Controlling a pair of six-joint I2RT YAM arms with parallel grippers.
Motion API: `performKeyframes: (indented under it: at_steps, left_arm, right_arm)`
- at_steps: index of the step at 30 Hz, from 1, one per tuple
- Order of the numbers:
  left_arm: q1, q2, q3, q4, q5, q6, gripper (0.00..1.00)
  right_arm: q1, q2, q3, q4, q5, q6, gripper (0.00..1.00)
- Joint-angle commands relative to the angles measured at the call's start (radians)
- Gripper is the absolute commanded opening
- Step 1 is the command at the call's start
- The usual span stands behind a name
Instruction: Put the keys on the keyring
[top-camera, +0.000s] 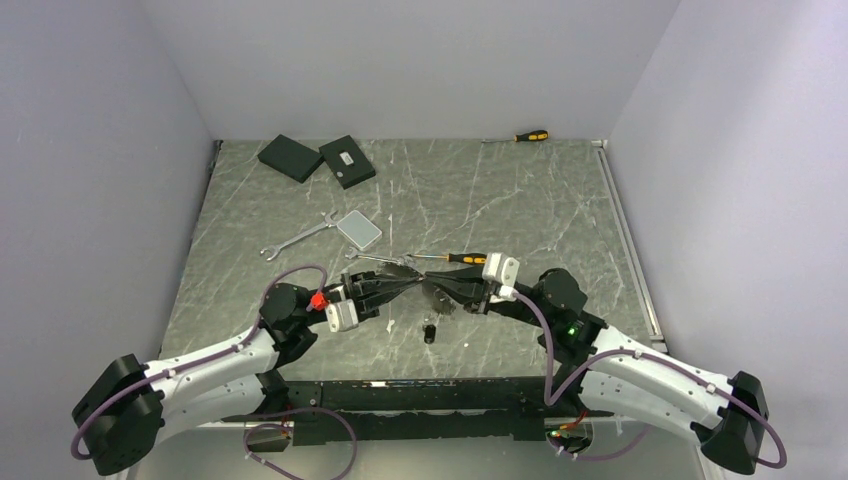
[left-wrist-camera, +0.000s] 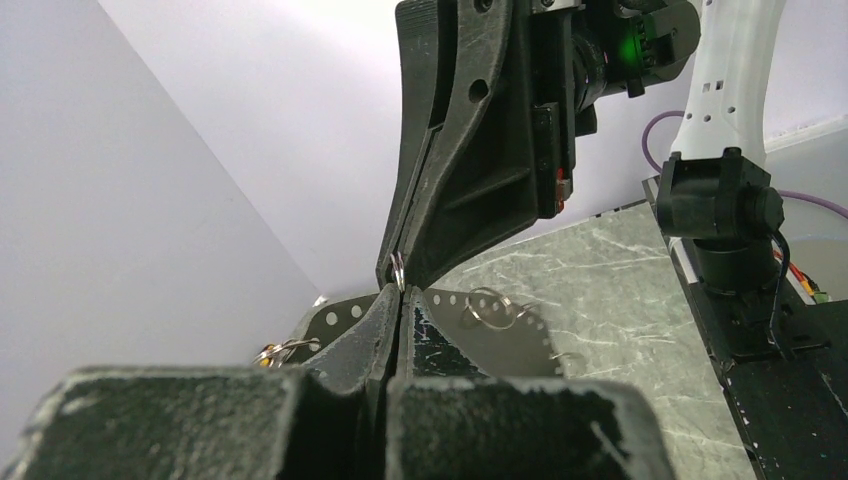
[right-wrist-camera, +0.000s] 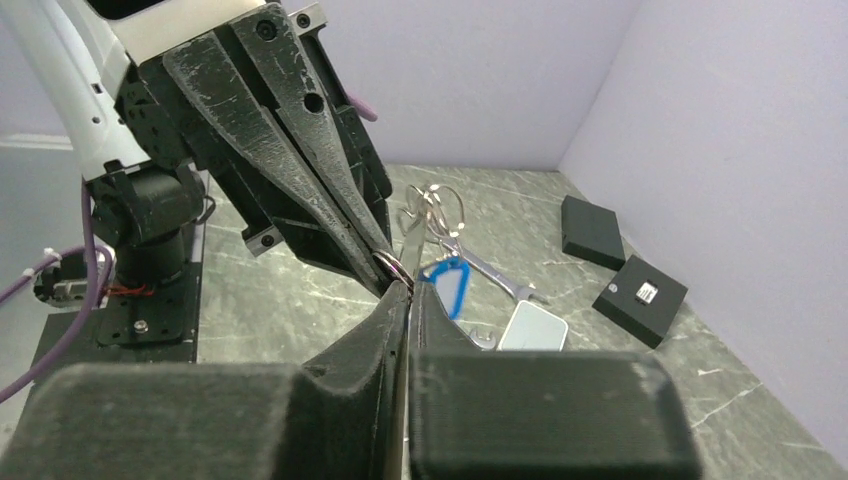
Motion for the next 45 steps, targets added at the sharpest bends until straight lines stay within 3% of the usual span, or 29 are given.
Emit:
performKeyframes:
  at_steps: [1, 6, 13, 16, 26, 34, 45]
  left_arm:
    - [0.000, -0.004, 0.002, 0.089, -0.002, -0.012, 0.00]
    - [0.000, -0.029, 0.002, 0.025, -0.015, -0.004, 0.02]
    - [-0.001, -0.149, 0.043, -0.278, -0.024, 0.023, 0.28]
    - [-0.001, -0.179, 0.067, -0.426, -0.039, 0.045, 0.32]
    - [-0.001, -0.080, 0.158, -0.626, -0.097, 0.046, 0.30]
    - [-0.002, -0.042, 0.207, -0.669, -0.231, 0.021, 0.31]
    - [-0.003, -0.021, 0.272, -0.840, -0.158, 0.037, 0.28]
  right_arm:
    - [-0.001, 0.009, 0.046, 0.032, -0.030, -0.002, 0.00]
    - [-0.001, 0.010, 0.072, -0.033, -0.004, -0.046, 0.00]
    - [-0.001, 0.042, 0.127, -0.186, 0.060, -0.148, 0.00]
    - [0.000, 0.073, 0.147, -0.240, 0.100, -0.179, 0.00]
    - [0.013, 0.107, 0.153, -0.294, 0.179, -0.254, 0.00]
    - [0.076, 0.127, 0.148, -0.332, 0.279, -0.336, 0.00]
    - [0.103, 0.141, 0.154, -0.336, 0.328, -0.360, 0.00]
